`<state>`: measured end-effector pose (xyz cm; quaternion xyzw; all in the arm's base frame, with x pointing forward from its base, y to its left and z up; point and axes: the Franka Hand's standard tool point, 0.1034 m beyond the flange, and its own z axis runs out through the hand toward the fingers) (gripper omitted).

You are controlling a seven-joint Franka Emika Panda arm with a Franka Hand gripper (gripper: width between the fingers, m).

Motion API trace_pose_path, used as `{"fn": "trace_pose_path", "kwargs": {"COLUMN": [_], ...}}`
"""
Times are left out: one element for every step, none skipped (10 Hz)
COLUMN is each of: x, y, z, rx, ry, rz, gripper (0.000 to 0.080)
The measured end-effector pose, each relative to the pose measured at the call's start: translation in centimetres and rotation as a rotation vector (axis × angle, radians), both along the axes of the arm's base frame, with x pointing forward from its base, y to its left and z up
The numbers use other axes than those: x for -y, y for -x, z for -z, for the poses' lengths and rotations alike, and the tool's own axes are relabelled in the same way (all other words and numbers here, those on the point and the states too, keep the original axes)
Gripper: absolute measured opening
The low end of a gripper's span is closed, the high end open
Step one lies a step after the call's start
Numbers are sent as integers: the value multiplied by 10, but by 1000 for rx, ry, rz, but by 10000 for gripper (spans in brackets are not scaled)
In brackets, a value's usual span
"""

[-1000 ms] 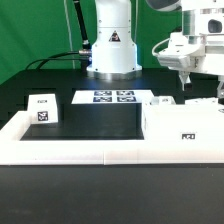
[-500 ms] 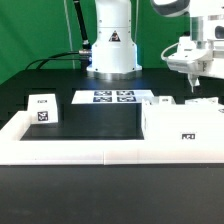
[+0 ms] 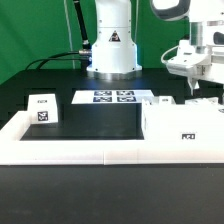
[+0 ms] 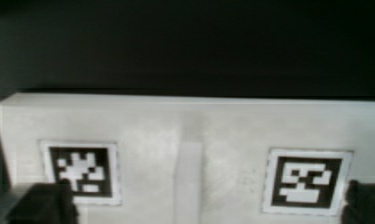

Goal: Assemble cabinet

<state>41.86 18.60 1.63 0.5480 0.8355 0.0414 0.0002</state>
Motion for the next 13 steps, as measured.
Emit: {"fn": "trace_pose_path", "kwargs": {"x": [0, 0, 1, 1, 1, 1, 3, 8, 8, 8, 9, 14, 19], "y": [2, 3, 4, 4, 4, 2, 0, -3, -2, -2, -3, -7, -9], "z": [3, 6, 7, 7, 7, 5, 3, 2, 3, 3, 2, -6, -15], "rx": [-6, -12, -15, -15, -15, -11, -7, -4, -6, -6, -5, 9, 23], "ry": [0, 0, 1, 1, 1, 1, 1, 1, 1, 1, 1, 2, 4], "rz": [0, 1, 2, 2, 2, 2, 5, 17, 19, 20, 23, 54, 91], "gripper": [593, 397, 397, 257, 124, 124, 70, 70, 70, 70, 70, 70, 70]}}
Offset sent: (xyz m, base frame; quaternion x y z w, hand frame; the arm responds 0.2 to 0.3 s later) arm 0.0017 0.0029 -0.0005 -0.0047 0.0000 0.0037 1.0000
